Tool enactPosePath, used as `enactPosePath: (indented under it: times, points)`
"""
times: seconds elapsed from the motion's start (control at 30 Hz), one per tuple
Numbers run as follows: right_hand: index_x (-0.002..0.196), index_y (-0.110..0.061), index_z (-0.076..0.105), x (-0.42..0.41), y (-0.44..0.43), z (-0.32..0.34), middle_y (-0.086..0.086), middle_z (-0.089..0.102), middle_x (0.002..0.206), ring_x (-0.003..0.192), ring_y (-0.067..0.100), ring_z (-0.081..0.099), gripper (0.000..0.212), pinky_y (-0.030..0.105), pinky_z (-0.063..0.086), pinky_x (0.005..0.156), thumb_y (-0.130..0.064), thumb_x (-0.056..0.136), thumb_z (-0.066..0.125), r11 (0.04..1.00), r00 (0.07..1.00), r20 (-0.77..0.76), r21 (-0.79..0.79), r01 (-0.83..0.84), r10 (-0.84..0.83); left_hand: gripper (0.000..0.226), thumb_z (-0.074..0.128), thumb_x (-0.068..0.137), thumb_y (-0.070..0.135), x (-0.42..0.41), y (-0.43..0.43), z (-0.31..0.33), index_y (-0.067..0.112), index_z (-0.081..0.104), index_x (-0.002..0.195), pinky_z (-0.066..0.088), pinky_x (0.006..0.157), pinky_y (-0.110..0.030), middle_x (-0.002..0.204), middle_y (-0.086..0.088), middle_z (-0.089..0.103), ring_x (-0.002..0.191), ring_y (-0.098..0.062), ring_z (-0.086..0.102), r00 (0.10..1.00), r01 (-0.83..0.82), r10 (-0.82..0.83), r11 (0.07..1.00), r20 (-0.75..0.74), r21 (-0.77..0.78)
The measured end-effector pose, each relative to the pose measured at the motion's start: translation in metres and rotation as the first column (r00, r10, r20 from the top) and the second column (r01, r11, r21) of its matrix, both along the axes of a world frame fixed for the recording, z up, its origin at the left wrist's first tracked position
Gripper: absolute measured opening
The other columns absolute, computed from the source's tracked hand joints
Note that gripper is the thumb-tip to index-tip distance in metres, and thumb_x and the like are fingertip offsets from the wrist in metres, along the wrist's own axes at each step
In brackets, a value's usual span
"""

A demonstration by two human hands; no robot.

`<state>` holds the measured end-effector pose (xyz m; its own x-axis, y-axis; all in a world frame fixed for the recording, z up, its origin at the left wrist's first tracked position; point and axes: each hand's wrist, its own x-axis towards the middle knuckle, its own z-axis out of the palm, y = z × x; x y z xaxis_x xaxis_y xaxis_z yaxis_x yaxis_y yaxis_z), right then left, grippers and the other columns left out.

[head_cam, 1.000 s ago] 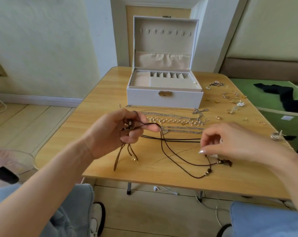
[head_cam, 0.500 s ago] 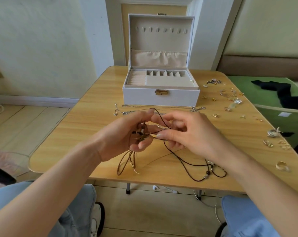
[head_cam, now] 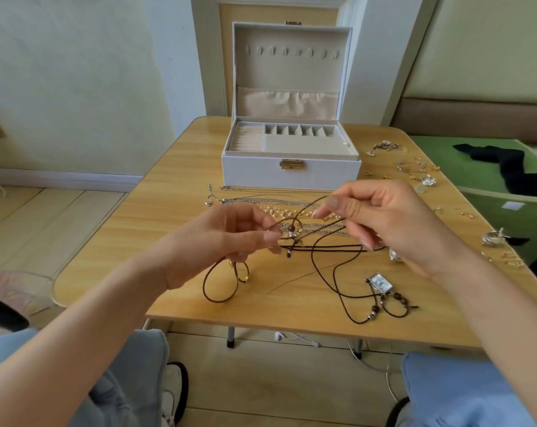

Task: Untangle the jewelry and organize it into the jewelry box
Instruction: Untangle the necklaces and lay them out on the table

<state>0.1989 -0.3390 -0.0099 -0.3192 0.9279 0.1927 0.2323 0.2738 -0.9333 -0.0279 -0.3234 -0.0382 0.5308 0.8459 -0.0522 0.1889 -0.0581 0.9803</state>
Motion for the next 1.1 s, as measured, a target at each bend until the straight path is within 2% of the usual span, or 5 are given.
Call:
enactPosePath:
  times: [0.33, 0.5, 0.67, 0.87, 1.1]
  points:
    - [0.094, -0.007, 0.069, -0.008, -0.001, -0.001, -0.007, 0.036, 0.034, 0.03, 0.008, 0.024, 0.027, 0.004, 0.045, 0.063, -0.028, 0.084, 0.054, 0.999, 0.998, -0.053, -0.015, 0.029, -0.03, 0.015, 0.064, 0.084, 0.029, 0.005, -0.002, 0.004, 0.016, 0.061, 0.077, 0.026, 0.043, -0.016, 0.055, -0.004, 0.058, 0.045, -0.013, 0.037, 0.987, -0.11, 0.087, 0.978, 0.132, 0.176]
    - [0.099, -0.007, 0.068, -0.027, -0.007, -0.014, -0.016, 0.046, 0.035, 0.03, 0.005, 0.03, 0.022, 0.06, 0.045, 0.088, -0.022, 0.092, 0.053, 0.999, 0.995, 0.095, -0.023, 0.038, -0.036, 0.009, 0.061, 0.084, 0.031, 0.007, -0.005, 0.0, 0.026, 0.066, 0.08, 0.024, 0.043, -0.015, 0.056, -0.003, 0.062, 0.043, -0.017, 0.03, 0.996, 0.038, -0.055, 0.968, 0.063, 0.249]
    - [0.095, -0.01, 0.071, -0.029, -0.001, -0.022, -0.021, 0.048, 0.037, 0.032, -0.002, 0.044, 0.017, 0.009, 0.033, 0.04, -0.02, 0.091, 0.058, 0.992, 0.968, 0.22, 0.068, 0.107, -0.12, 0.015, 0.062, 0.085, 0.03, 0.004, -0.003, 0.001, 0.015, 0.059, 0.085, 0.027, 0.041, -0.015, 0.053, -0.001, 0.061, 0.039, -0.019, 0.034, 0.994, 0.027, -0.055, 0.962, 0.097, 0.273]
    - [0.089, -0.018, 0.072, -0.014, 0.005, -0.018, -0.013, 0.044, 0.034, 0.03, 0.004, 0.037, 0.013, 0.021, 0.044, 0.052, -0.024, 0.09, 0.06, 0.976, 0.941, 0.262, 0.077, 0.202, -0.215, 0.017, 0.06, 0.083, 0.032, -0.011, 0.0, 0.011, 0.025, 0.064, 0.068, 0.028, 0.042, -0.011, 0.046, 0.006, 0.048, 0.039, -0.003, 0.04, 0.978, -0.09, 0.033, 0.957, 0.206, 0.275]
    - [0.097, -0.014, 0.073, -0.007, 0.004, -0.012, -0.004, 0.041, 0.036, 0.034, 0.008, 0.033, 0.023, 0.009, 0.044, 0.053, -0.027, 0.089, 0.056, 0.994, 0.995, 0.039, -0.057, 0.092, -0.09, 0.053, 0.044, 0.077, 0.067, -0.019, 0.013, -0.012, 0.018, 0.053, 0.059, 0.031, 0.045, -0.012, 0.047, 0.008, 0.043, 0.048, -0.01, 0.044, 0.853, 0.155, 0.238, 0.733, -0.464, 0.662]
